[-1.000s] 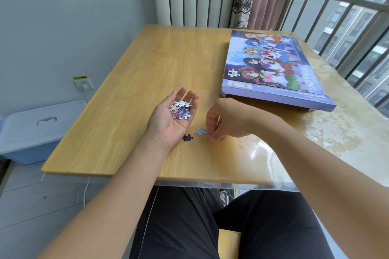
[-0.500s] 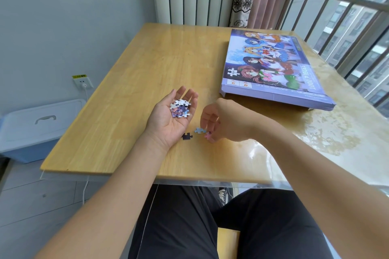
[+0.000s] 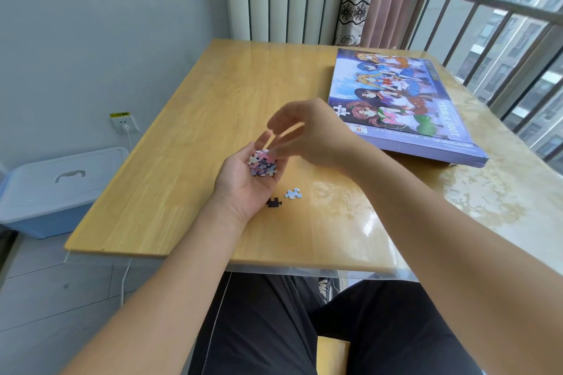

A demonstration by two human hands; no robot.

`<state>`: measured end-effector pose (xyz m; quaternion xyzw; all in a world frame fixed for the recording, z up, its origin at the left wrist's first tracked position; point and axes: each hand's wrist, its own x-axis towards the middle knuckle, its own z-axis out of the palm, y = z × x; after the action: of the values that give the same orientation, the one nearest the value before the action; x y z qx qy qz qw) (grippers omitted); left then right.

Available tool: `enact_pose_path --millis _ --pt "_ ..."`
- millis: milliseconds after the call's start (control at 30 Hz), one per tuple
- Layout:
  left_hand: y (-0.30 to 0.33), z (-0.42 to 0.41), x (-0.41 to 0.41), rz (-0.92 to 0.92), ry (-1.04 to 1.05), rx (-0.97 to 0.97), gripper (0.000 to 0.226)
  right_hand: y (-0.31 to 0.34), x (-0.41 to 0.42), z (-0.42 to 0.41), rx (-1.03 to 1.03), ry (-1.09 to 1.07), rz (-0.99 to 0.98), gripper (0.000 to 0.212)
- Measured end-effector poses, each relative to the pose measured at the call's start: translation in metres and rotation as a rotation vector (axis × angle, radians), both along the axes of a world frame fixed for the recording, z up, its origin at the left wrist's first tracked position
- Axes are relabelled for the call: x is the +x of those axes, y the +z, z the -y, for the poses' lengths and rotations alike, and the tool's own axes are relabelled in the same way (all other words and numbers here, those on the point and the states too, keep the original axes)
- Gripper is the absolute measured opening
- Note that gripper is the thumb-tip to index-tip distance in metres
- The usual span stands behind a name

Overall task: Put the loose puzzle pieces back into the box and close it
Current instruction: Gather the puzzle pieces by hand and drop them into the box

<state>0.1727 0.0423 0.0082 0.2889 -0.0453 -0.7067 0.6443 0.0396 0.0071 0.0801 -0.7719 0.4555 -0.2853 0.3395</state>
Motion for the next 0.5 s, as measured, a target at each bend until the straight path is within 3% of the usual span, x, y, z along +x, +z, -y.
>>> enact_pose_path --millis 67,100,233,500 --pt "0.001 -0.001 0.001 -0.019 0.017 0.003 0.031 -0.001 -0.004 -0.003 -0.245 -0.055 -0.116 0.019" --pt "0.001 0.0 0.001 -0.034 0.021 0.002 0.032 -0.003 -0.009 -0.004 -0.264 -0.038 -0.202 0.016" --pt "0.001 0.003 0.0 -0.12 0.029 0.012 0.037 -0.023 -0.026 -0.011 -0.004 0.148 -0.587 0.031" --pt "0.001 0.003 0.001 -0.103 0.032 -0.006 0.037 -0.03 -0.023 -0.008 -0.002 0.166 -0.603 0.019"
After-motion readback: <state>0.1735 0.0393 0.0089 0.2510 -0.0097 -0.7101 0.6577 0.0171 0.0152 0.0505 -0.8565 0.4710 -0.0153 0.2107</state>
